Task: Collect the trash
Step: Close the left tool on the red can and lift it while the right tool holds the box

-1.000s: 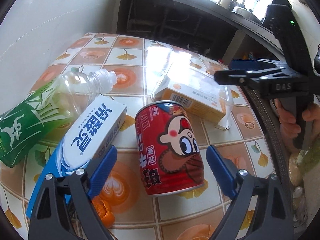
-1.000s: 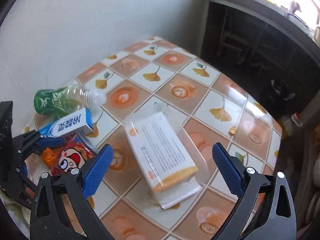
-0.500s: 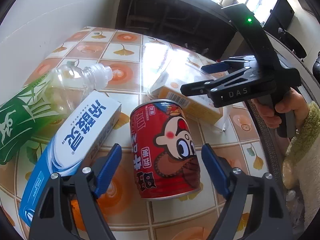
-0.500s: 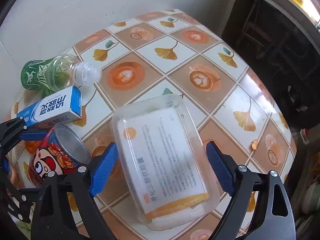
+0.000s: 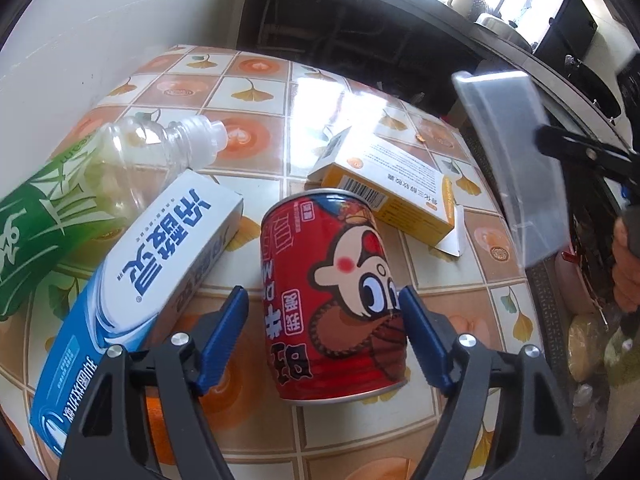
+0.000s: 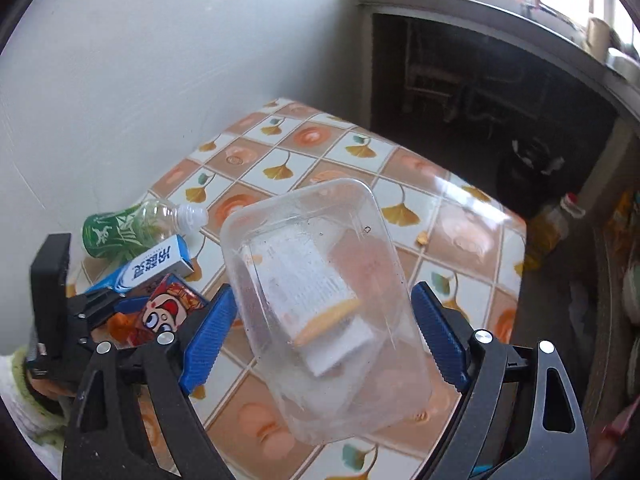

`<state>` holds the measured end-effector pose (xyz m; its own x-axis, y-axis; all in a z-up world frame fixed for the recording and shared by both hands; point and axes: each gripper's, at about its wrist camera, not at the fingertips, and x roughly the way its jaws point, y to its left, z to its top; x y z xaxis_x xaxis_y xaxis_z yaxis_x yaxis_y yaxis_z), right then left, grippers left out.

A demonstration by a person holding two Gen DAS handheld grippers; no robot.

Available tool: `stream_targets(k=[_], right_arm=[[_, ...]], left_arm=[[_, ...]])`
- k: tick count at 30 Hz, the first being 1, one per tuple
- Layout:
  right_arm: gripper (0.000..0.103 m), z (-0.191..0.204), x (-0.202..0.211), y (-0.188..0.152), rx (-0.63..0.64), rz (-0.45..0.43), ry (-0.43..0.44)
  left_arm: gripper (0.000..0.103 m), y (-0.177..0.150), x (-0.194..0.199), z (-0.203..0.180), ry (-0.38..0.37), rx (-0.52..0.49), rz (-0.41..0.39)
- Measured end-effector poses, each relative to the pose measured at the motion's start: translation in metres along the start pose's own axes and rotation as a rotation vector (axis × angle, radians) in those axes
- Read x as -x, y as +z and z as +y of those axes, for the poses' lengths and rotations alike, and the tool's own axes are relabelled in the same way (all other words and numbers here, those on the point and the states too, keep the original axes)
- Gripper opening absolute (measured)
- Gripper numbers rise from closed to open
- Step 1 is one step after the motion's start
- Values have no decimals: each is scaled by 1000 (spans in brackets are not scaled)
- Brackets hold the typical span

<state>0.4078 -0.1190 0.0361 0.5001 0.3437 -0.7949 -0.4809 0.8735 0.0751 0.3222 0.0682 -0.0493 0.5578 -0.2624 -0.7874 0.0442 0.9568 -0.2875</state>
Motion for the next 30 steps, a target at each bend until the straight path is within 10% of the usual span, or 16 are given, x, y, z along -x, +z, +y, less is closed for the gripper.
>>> stream_targets(k=[12, 30], right_arm=[[83, -3, 73, -155, -514, 49, 19], [84, 78, 35, -190, -269, 117, -340]], left_arm=[[66, -12, 10, 5, -49, 41, 19], [66, -89, 49, -35, -85, -60, 71]])
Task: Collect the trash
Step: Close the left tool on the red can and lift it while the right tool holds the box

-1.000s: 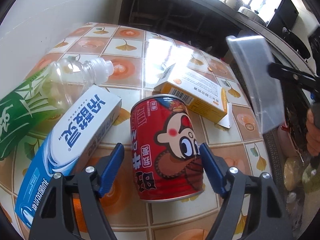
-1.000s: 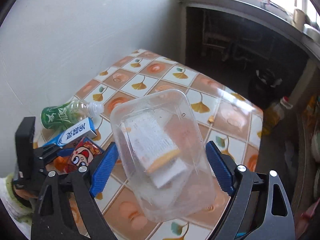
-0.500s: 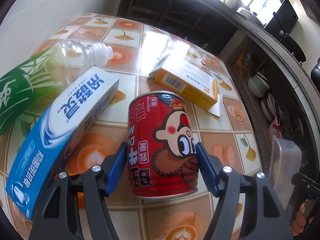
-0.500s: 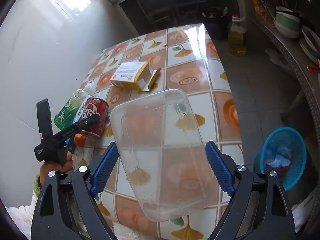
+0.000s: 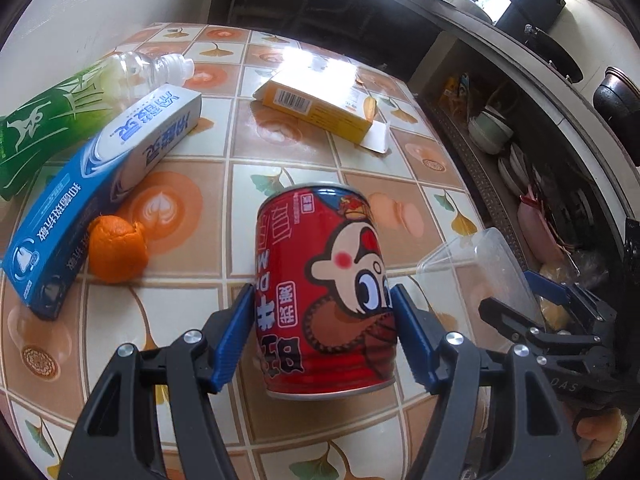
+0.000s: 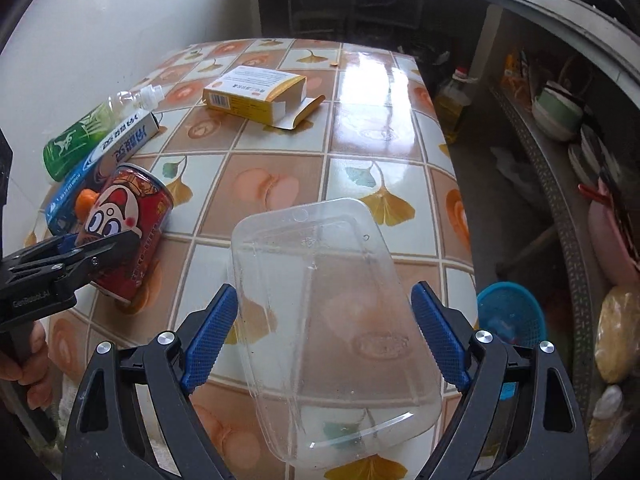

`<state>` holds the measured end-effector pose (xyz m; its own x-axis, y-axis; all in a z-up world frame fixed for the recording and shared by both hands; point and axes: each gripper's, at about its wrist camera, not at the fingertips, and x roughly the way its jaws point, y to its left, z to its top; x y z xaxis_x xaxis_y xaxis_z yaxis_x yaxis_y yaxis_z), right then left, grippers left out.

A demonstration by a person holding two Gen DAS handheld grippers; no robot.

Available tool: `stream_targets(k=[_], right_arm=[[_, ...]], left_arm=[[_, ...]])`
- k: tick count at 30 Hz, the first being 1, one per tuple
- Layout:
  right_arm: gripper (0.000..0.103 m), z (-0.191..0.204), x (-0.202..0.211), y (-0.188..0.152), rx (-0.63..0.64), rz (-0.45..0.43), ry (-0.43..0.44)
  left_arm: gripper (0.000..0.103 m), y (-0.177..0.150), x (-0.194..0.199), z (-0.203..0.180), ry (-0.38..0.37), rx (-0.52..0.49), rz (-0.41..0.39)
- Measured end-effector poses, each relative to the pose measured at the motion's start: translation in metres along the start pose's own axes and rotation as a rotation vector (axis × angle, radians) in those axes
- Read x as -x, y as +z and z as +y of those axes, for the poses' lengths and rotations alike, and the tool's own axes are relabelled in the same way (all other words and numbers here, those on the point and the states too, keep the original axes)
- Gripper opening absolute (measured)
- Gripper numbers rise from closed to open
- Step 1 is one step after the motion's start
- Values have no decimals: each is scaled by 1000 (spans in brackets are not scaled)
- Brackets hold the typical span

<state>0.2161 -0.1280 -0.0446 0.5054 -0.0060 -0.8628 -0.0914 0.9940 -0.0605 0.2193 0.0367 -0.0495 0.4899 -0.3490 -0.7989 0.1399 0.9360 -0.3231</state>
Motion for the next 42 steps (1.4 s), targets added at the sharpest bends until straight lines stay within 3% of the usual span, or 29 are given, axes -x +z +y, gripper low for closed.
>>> stream_targets(k=[15, 42], right_arm=[[87, 0, -9, -9, -2, 11, 29], [83, -14, 11, -11, -58, -41, 49]], left_arm=[[66, 8, -6, -2, 6, -20, 19], [65, 8, 3, -1, -24, 8, -11]])
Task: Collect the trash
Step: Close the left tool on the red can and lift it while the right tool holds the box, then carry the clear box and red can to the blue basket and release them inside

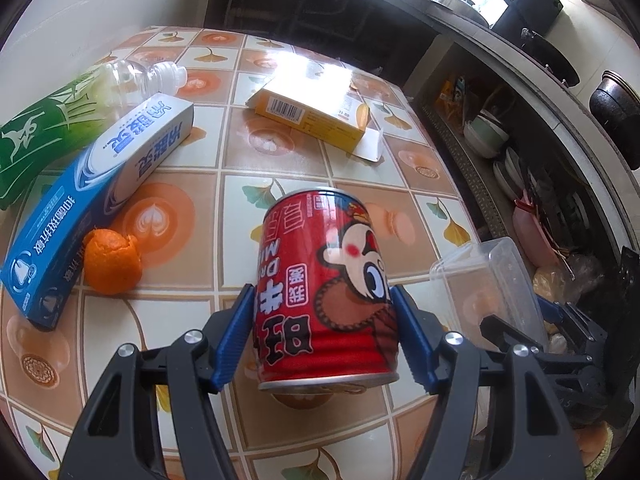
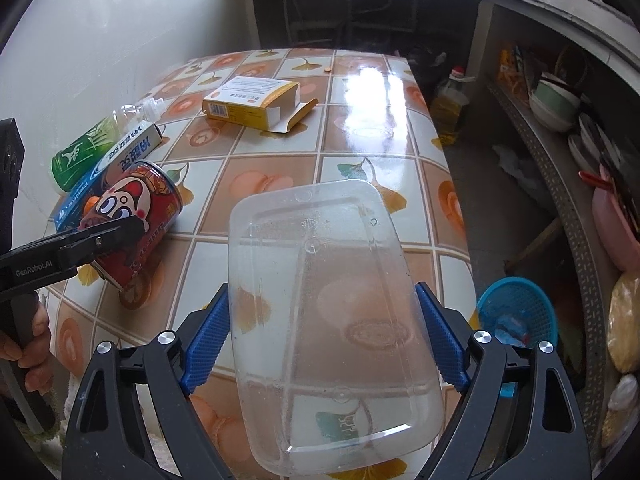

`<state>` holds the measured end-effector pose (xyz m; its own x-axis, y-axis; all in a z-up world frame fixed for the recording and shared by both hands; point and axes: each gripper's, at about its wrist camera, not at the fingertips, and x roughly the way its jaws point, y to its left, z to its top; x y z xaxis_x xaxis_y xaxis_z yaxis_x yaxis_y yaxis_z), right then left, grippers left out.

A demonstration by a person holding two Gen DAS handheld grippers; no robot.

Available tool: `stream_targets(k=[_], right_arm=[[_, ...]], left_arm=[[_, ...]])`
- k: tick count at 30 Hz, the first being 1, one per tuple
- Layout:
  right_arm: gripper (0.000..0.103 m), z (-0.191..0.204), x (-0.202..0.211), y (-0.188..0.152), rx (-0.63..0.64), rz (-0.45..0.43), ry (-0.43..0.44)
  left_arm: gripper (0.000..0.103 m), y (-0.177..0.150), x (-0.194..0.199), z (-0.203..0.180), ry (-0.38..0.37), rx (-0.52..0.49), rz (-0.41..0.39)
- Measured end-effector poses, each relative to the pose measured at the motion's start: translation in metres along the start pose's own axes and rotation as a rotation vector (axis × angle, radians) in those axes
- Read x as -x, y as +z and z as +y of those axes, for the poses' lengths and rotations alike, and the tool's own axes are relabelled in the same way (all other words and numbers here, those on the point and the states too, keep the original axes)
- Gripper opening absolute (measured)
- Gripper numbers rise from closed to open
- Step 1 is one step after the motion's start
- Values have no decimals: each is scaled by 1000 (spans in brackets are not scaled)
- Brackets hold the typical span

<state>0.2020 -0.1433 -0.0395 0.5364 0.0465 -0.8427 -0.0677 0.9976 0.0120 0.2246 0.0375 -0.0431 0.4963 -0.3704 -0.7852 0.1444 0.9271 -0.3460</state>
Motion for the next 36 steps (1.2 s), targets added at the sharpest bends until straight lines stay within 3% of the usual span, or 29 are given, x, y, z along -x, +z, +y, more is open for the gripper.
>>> stream_targets(k=[24, 36], right_arm=[[82, -23, 22, -2, -71, -52, 30], [82, -92, 63, -19, -265, -148, 54]], left_arm=[[65, 3, 17, -5, -33, -1, -40], [64, 7, 21, -10, -136, 29, -37]])
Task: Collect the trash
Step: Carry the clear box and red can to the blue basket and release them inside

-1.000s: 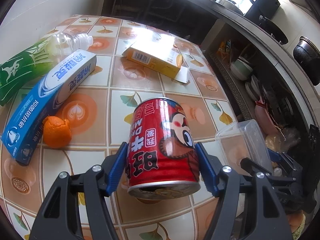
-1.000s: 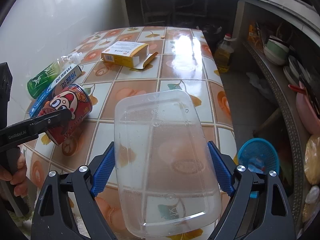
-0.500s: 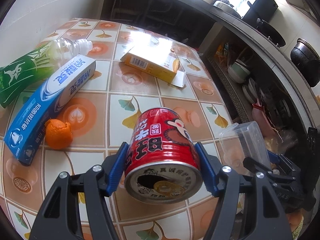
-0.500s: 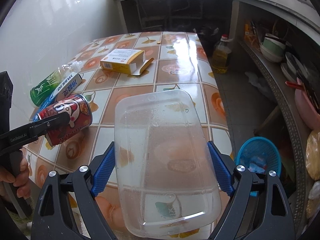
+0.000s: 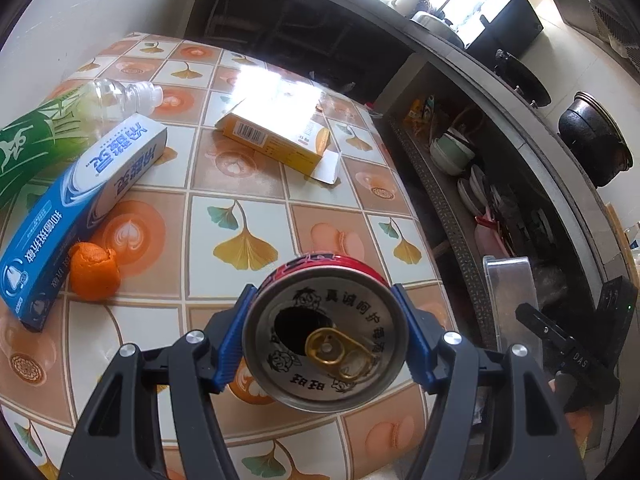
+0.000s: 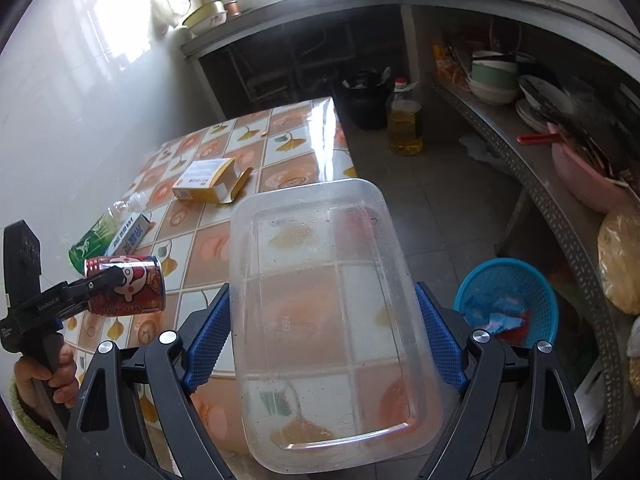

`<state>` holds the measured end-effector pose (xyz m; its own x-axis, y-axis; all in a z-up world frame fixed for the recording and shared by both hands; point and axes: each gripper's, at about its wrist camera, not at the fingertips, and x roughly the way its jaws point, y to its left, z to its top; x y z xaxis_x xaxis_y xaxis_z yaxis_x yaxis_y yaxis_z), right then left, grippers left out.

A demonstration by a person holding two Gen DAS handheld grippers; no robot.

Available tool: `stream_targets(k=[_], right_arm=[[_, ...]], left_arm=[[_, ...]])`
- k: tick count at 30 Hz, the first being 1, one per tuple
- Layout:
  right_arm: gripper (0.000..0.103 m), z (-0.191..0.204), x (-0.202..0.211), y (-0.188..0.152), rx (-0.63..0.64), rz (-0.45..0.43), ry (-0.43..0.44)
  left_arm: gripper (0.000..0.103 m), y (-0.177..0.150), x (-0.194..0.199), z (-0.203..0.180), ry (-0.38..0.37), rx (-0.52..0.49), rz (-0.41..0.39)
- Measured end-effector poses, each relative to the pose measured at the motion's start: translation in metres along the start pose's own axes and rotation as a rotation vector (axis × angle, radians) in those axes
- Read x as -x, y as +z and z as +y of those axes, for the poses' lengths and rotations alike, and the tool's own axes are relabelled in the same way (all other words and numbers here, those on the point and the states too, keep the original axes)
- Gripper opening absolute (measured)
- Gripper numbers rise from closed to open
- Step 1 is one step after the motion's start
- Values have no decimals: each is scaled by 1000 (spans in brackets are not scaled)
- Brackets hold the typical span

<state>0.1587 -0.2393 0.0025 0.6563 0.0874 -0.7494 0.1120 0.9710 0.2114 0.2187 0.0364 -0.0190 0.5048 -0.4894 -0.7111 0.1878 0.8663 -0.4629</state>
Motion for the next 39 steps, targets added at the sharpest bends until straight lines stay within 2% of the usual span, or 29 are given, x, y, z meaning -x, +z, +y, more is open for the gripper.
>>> stream_targets(k=[8, 13, 20, 25, 28, 32, 35, 39], right_arm=[[82, -40, 11, -8, -103, -17, -9], [82, -75, 29, -15, -172, -55, -68], [82, -150, 63, -38, -354, -118, -187], [82, -199, 56, -72, -485, -83, -233], [82, -223, 35, -91, -570, -41, -222], [82, -251, -2, -113, -666, 22, -205], [82, -268, -28, -123, -719, 62, -204], [82, -285, -56, -128, -770, 110, -222]], left_arm=[[64, 0, -3, -8, -27, -12, -7], [64, 6, -3, -26, -57, -45, -13], [64, 20, -26, -102, -154, -175, 36], [64, 18, -73, -184, -253, -294, 174], [64, 9, -117, -231, -275, -369, 281], [64, -6, -189, -280, -223, -446, 424], [64, -22, -250, -313, -147, -505, 525], [64, -42, -318, -339, -64, -545, 621]])
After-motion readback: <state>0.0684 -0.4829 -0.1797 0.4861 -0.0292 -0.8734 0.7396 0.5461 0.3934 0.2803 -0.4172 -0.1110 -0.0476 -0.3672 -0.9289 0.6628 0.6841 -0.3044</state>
